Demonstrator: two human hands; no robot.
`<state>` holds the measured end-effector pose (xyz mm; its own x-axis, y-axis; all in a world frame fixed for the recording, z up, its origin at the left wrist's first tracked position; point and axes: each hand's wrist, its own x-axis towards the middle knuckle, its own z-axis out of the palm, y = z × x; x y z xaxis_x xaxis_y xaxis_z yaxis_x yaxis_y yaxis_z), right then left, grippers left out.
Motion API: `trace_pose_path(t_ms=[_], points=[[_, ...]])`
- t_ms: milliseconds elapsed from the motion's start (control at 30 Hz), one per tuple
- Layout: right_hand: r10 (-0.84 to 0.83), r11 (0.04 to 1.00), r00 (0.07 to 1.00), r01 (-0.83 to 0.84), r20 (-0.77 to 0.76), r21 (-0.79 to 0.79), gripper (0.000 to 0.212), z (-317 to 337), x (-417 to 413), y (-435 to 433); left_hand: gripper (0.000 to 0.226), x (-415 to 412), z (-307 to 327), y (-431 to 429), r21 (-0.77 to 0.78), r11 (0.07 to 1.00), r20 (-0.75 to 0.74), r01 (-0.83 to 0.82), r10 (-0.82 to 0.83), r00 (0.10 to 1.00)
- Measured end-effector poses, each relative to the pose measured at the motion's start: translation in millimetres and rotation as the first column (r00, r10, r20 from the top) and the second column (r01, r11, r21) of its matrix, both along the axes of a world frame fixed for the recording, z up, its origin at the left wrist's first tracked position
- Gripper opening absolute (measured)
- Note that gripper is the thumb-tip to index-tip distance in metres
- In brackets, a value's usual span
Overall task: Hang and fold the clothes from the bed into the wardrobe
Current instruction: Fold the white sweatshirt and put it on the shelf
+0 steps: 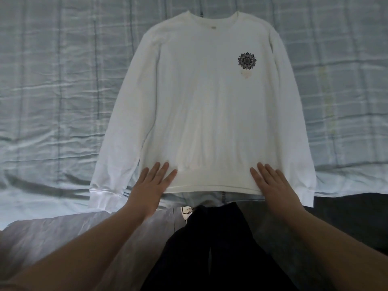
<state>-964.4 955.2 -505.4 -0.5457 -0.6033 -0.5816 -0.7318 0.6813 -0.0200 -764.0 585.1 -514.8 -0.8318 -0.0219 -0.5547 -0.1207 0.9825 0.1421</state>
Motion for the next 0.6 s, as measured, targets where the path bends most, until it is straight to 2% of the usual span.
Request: trace_pose_path(t_ms=[100, 167, 300, 367, 433, 533, 600], points=[[-0.018, 0.998, 0.999, 0.015, 0.048, 0.059, 0.112, -3.1, 2.0, -6.0, 0.109, -8.1, -3.6, 9.9, -0.003, 0.999, 0.031, -0.054, 0.054, 0.998], [-0.048, 0.998, 0.993, 0.044, 0.105, 0.039, 0.108, 4.4, 2.1, -9.6, 0.099, -10.3, 1.2, 15.6, 0.011, 0.993, 0.042, -0.115, 0.115, 0.993], [-0.173, 0.966, 0.970, 0.200, 0.168, -0.162, 0.086, 36.5, -6.3, -6.1, 0.089, -22.7, 24.9, 36.5, 0.075, 0.971, 0.034, -0.225, 0.223, 0.974], [-0.304, 0.898, 0.939, 0.339, 0.161, -0.280, 0.075, 50.5, -14.6, 1.1, 0.087, -41.4, 40.2, 51.7, 0.131, 0.960, 0.021, -0.246, 0.246, 0.969], [-0.468, 0.800, 0.869, 0.494, 0.163, -0.339, 0.065, 58.7, -28.1, 12.1, 0.083, -66.6, 53.5, 70.3, 0.183, 0.951, -0.016, -0.248, 0.255, 0.967], [-0.708, 0.599, 0.673, 0.733, 0.215, -0.321, 0.054, 59.5, -57.0, 33.4, 0.072, -112.8, 62.9, 107.9, 0.269, 0.936, -0.121, -0.226, 0.266, 0.956], [-0.809, 0.486, 0.548, 0.827, 0.212, -0.284, 0.047, 50.8, -76.5, 47.5, 0.067, -147.9, 62.3, 139.1, 0.327, 0.926, -0.166, -0.188, 0.252, 0.953]])
